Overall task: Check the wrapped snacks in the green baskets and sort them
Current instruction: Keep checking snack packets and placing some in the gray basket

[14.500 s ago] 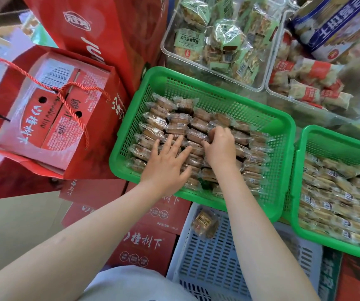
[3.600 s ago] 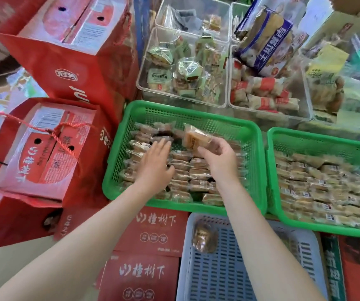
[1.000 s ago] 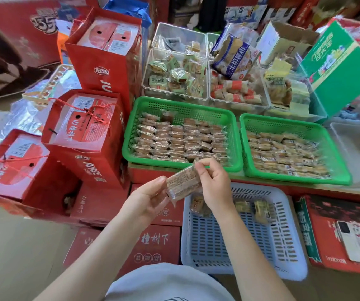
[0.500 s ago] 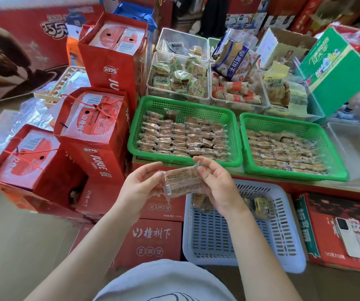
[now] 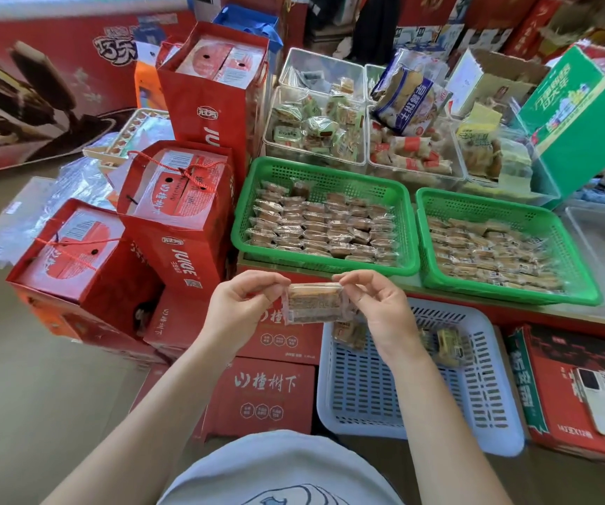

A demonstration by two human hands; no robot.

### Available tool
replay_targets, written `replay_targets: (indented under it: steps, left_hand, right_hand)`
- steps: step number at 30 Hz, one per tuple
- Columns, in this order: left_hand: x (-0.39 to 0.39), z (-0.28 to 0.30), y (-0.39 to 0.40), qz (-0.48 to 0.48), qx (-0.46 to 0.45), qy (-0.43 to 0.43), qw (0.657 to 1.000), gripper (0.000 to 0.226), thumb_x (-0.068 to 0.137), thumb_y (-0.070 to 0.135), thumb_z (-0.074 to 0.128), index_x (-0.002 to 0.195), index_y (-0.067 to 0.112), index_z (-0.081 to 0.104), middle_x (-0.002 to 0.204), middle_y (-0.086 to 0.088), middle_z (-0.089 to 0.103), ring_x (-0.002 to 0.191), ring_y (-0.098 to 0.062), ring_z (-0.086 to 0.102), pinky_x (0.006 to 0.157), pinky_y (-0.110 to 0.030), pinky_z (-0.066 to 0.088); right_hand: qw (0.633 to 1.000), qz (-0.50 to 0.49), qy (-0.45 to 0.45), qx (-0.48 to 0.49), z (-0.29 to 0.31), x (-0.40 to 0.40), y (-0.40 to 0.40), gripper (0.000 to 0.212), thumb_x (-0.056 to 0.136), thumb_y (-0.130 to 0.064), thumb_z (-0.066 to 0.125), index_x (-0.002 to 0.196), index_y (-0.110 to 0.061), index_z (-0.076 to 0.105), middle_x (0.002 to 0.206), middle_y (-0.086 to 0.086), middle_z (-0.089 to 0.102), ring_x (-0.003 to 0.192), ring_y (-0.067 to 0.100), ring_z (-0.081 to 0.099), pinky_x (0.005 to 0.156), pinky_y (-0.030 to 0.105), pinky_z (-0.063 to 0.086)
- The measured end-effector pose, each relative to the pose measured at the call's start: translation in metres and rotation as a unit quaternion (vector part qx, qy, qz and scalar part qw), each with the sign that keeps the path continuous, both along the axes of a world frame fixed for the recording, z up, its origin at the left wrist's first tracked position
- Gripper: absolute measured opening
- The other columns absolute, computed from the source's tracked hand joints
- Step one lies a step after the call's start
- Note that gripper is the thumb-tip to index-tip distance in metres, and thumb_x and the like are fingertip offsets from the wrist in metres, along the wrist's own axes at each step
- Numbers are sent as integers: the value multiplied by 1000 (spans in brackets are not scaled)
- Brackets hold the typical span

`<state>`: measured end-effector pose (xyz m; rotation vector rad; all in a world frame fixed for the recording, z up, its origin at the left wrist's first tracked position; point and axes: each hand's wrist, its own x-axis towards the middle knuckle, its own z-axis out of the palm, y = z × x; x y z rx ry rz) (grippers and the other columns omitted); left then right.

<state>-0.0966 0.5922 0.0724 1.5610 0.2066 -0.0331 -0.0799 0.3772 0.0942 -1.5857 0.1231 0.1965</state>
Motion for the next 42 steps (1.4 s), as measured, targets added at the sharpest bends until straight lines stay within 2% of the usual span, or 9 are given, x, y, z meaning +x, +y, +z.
replay_targets:
  steps: [7, 10, 12, 15, 20, 23, 31, 39, 42]
  left_hand:
    - [-11, 7, -6, -58, -84, 57, 993, 16, 100, 16, 62, 114, 14, 70, 112, -4, 75, 110, -29, 69, 89, -41, 60]
    - [-14, 4, -3, -151, -73, 35, 985, 56, 79, 39, 80, 130, 30, 60, 126, 5, 69, 115, -12, 67, 90, -33, 59]
    - [-17, 3, -5, -164, -16, 22, 986, 57, 73, 36, 84, 126, 33, 64, 121, 8, 71, 111, -9, 67, 89, -31, 59]
    - [-19, 4, -10, -97, -11, 28, 995, 28, 89, 15, 76, 115, 24, 73, 107, 4, 77, 102, -19, 72, 86, -34, 61]
    - [-20, 5, -8, -78, -30, 35, 996, 23, 95, 16, 69, 118, 19, 74, 106, 2, 78, 100, -19, 74, 81, -32, 61]
    - [-20, 8, -9, -84, -41, 41, 995, 24, 96, 21, 67, 120, 19, 74, 108, 2, 78, 100, -19, 73, 78, -29, 62]
    - [-19, 15, -13, -55, -74, -4, 996, 42, 79, 29, 75, 117, 9, 74, 105, -6, 78, 82, -21, 70, 57, -22, 56]
    - [-12, 15, -17, 48, -37, 29, 998, 10, 88, 20, 77, 90, 11, 81, 84, -8, 78, 75, -29, 74, 73, -41, 62]
    - [-7, 13, -15, 27, -139, 100, 985, 13, 91, 15, 72, 89, 2, 74, 91, -17, 77, 82, -27, 75, 71, -33, 61]
  right_hand:
    - [986, -28, 117, 113, 4, -5, 11, 15, 101, 0, 50, 94, -7, 62, 90, 10, 70, 78, 20, 69, 59, 32, 59]
    - [979, -71, 154, 113, 4, -7, 13, 15, 100, 1, 50, 92, -6, 60, 85, 11, 69, 69, 17, 65, 56, 28, 52]
    - [974, -88, 174, 114, 3, -9, 14, 14, 98, 3, 50, 92, -4, 60, 85, 14, 68, 66, 19, 65, 54, 27, 51]
    - [975, -71, 182, 108, 3, -13, 15, 11, 100, -4, 52, 96, -2, 62, 81, 15, 69, 64, 22, 64, 53, 28, 53]
    - [991, 44, 124, 28, 7, -21, 15, 44, 88, -62, 53, 112, -29, 69, 110, 4, 73, 98, 21, 67, 74, 33, 56]
    - [995, 42, 79, -33, 7, -21, 19, 27, 95, -50, 59, 108, -31, 73, 106, -1, 75, 98, 17, 68, 78, 32, 55]
    - [990, -18, 117, 74, 5, -14, 20, 30, 101, -38, 55, 99, -14, 73, 86, 8, 67, 78, 17, 59, 64, 28, 48]
    - [984, -16, 168, 50, -3, -10, 21, 42, 97, -54, 54, 86, -15, 64, 61, 0, 51, 45, 14, 40, 42, 24, 29]
    - [985, -13, 166, 37, -5, -6, 20, 49, 95, -59, 53, 82, -14, 67, 60, 4, 53, 43, 16, 35, 44, 27, 25]
